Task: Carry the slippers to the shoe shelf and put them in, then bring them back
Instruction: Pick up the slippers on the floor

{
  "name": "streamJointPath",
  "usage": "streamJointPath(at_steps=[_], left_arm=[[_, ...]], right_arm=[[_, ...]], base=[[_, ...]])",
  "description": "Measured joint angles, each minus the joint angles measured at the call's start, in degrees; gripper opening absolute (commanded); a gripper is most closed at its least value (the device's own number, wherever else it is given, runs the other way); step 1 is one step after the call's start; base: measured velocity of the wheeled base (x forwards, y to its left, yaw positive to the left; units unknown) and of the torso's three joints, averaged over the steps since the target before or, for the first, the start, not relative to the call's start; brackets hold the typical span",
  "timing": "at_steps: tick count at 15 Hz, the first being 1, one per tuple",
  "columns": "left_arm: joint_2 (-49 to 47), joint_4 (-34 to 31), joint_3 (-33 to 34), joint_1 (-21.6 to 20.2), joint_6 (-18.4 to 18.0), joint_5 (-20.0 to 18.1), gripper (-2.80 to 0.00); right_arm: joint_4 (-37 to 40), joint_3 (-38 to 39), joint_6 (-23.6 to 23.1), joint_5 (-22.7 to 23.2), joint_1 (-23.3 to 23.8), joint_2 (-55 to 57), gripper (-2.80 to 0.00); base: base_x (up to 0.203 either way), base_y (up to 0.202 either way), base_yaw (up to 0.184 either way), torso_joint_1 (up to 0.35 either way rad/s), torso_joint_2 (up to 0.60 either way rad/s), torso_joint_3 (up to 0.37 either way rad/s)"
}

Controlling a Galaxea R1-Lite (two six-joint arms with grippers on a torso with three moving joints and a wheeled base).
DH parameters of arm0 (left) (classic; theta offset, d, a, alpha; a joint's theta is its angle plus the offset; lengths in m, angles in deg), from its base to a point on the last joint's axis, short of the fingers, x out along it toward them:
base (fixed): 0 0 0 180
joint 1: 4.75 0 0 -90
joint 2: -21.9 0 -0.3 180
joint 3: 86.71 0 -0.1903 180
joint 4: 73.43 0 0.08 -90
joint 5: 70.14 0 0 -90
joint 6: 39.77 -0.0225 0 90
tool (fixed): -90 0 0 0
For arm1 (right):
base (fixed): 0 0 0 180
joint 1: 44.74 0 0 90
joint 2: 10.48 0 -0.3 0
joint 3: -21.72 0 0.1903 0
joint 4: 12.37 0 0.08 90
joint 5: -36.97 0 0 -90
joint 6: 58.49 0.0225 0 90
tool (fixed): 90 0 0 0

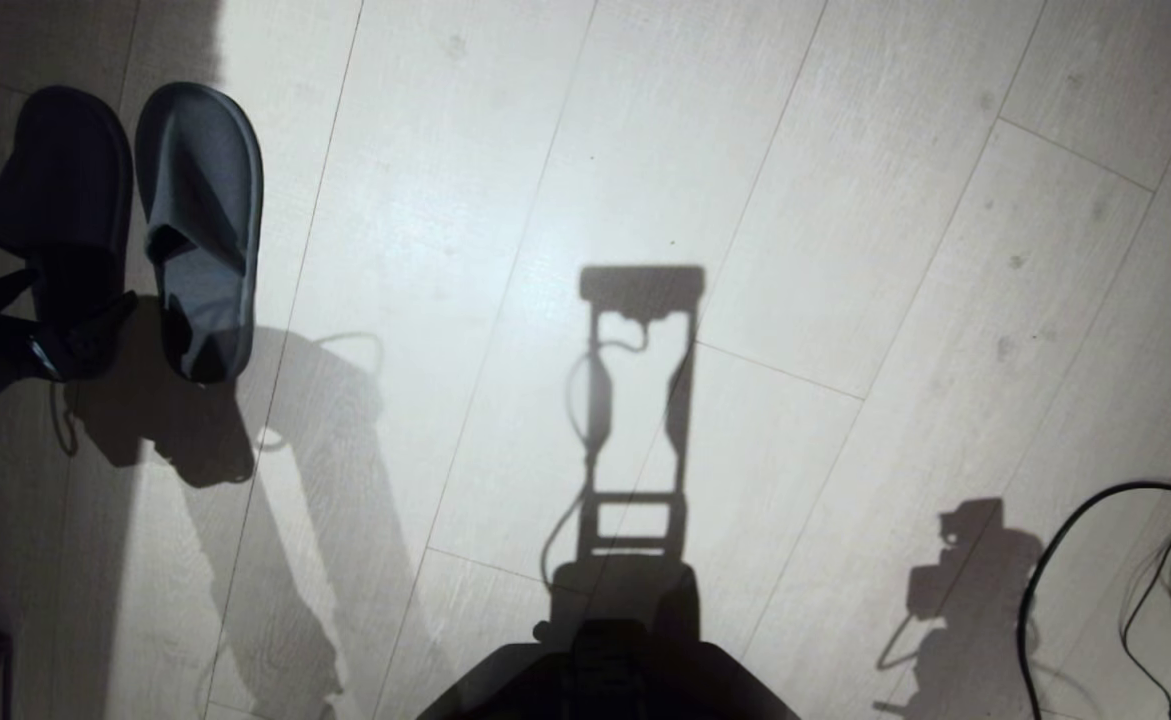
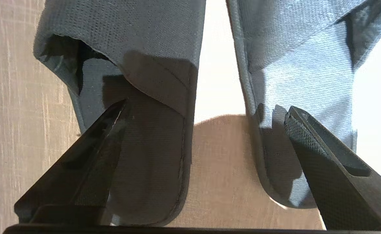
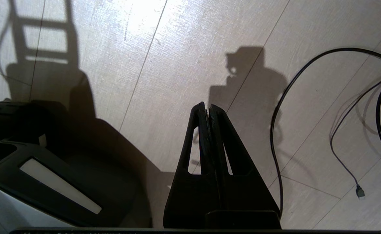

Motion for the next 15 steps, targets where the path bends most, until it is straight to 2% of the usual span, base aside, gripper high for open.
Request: streamJointPath(at_steps=[6, 9, 15], left_arm=[[-2.7, 0.3, -3.9, 1.6, 0.6, 0.2, 0.00], [-3.7, 0.4, -5.4, 3.3, 4.2, 0.2, 0.00], [-7.6, 5.5, -8.9, 4.8, 7.5, 0.6, 0.00]], right_arm=[[0.0, 0.0, 0.0, 0.0, 0.0, 0.0, -2.80], [0.0, 0.0, 0.0, 0.0, 0.0, 0.0, -2.80], [0.0, 0.0, 0.0, 0.0, 0.0, 0.0, -2.80]], base=[[0.000, 0.000, 0.000, 0.000, 0.00, 0.000], [0.000, 0.000, 0.000, 0.000, 0.00, 0.000], [0.000, 0.000, 0.000, 0.000, 0.00, 0.000]])
